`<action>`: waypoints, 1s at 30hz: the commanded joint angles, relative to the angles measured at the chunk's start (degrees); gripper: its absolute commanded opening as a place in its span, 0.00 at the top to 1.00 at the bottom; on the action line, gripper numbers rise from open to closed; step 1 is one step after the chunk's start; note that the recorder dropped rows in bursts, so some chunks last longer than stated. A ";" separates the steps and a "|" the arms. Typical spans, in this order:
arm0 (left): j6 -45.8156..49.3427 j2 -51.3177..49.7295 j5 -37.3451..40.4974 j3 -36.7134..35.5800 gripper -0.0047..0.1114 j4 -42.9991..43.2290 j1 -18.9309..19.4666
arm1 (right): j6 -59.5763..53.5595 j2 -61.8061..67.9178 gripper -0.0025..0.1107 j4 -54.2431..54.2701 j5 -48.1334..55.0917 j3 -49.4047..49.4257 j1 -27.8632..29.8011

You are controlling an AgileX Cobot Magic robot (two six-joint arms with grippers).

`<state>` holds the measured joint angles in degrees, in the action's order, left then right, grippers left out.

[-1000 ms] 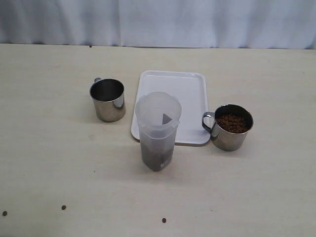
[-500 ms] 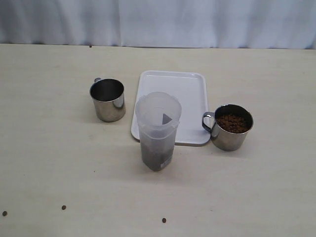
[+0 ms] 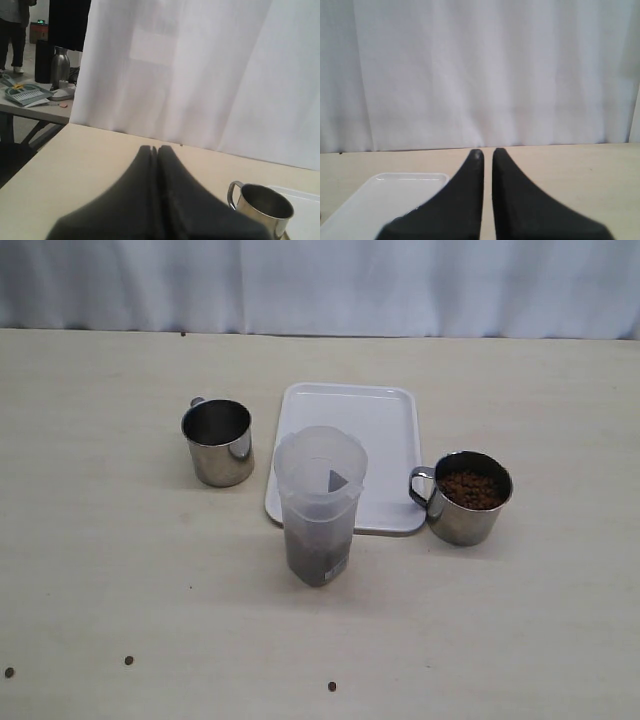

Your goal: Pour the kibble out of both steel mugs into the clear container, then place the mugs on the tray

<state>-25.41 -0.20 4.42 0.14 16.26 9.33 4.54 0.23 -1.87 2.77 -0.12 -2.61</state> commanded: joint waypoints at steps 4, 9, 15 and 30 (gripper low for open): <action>-0.52 0.20 1.48 -0.14 0.96 -2.31 -0.33 | -0.26 -0.23 0.94 0.12 -0.60 0.12 -0.20; -0.52 0.20 5.08 -0.14 0.96 -5.30 -0.33 | -0.26 -0.23 0.94 0.12 -0.60 0.12 -0.20; 1.19 0.20 5.98 -0.14 0.96 -8.05 -0.33 | -0.26 -0.23 0.94 0.12 -0.60 0.12 -0.20; -1.02 0.20 7.04 -0.14 0.96 -5.84 -1.54 | -0.26 -0.23 0.94 0.12 -0.60 0.12 -0.20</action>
<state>-25.84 -0.20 11.60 0.14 10.65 8.00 4.54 0.23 -1.87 2.77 -0.12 -2.61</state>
